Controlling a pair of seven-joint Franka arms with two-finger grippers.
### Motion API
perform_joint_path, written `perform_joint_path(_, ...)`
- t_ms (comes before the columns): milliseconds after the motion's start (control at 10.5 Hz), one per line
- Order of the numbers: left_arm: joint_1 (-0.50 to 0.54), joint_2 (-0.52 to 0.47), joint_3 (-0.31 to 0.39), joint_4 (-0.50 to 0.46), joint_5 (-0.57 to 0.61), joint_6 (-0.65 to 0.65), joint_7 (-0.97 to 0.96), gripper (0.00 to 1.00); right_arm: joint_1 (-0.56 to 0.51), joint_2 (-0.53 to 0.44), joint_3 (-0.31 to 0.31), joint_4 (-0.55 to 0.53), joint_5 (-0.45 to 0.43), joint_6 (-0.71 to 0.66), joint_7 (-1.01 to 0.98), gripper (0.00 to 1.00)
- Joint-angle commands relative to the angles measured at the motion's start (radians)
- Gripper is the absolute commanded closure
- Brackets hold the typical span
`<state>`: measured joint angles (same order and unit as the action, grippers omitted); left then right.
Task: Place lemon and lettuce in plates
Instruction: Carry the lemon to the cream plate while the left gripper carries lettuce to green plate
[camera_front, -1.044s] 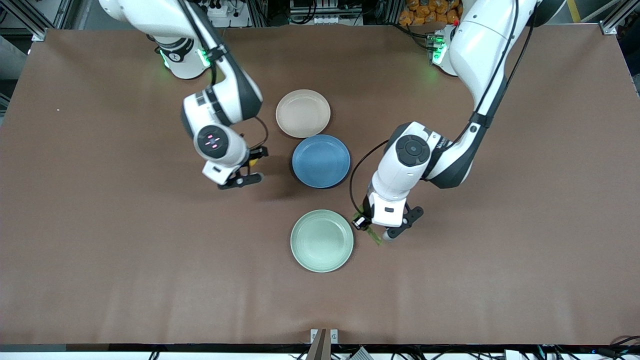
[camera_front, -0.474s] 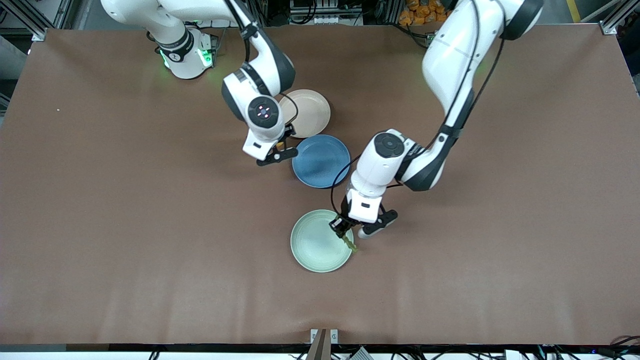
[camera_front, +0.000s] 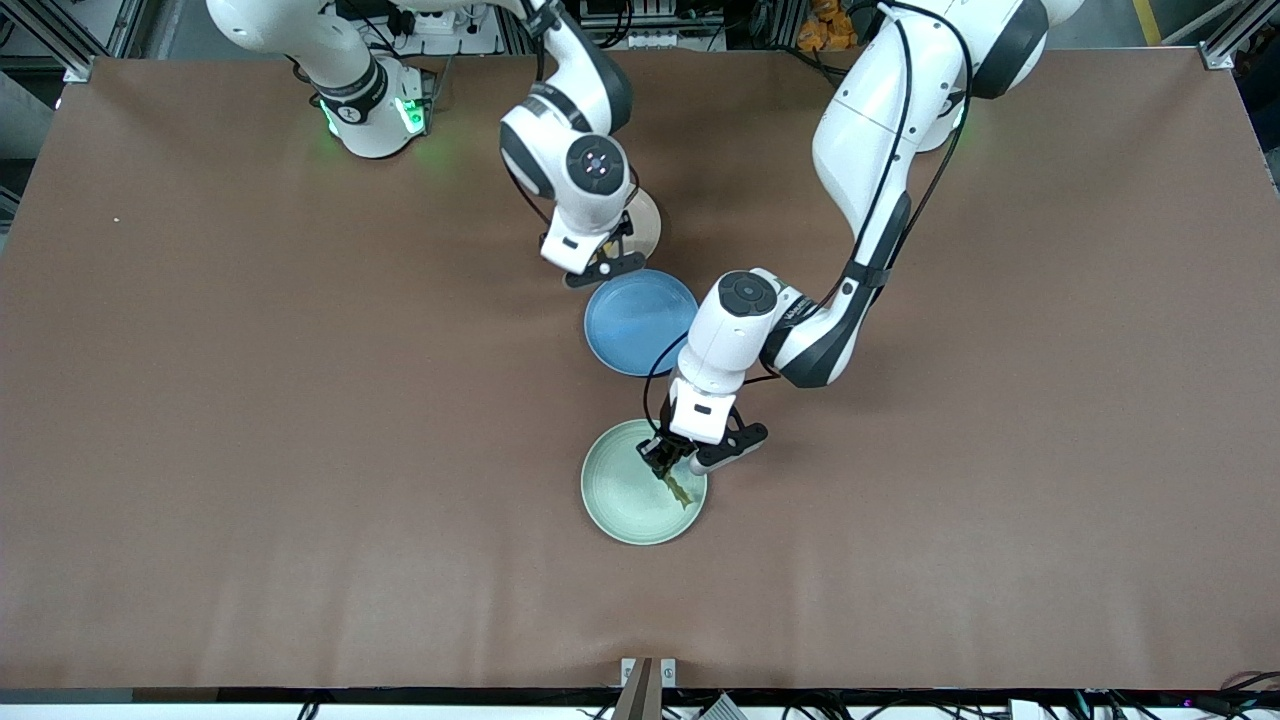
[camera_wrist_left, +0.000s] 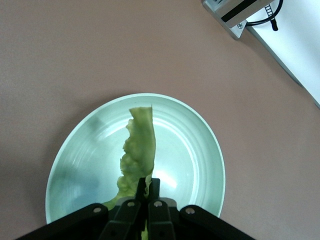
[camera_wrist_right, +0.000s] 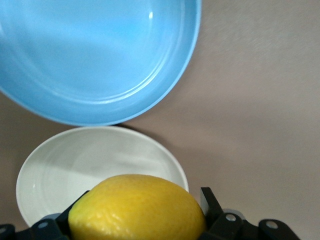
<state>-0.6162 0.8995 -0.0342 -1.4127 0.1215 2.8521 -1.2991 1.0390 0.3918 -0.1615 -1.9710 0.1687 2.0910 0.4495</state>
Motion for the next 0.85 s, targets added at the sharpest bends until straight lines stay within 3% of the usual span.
perform_joint_path(0,-0.019,0.061,0.02,0.04,0.027,0.015,-0.023,1.0,0.058,0.005,-0.01,-0.016,-0.056,0.015,0.072,0.82)
perform_joint_path(474,-0.05,0.081,0.054,0.029,0.076,0.009,0.035,1.0,0.124,0.062,-0.01,-0.012,-0.061,0.072,0.141,0.81)
perform_joint_path(664,-0.033,0.078,0.057,0.014,0.095,0.003,0.091,1.0,0.127,0.079,-0.009,-0.009,-0.061,0.113,0.175,0.69)
perform_joint_path(759,-0.024,0.072,0.057,0.014,0.096,-0.032,0.101,1.0,0.127,0.079,-0.009,-0.005,-0.06,0.112,0.19,0.01)
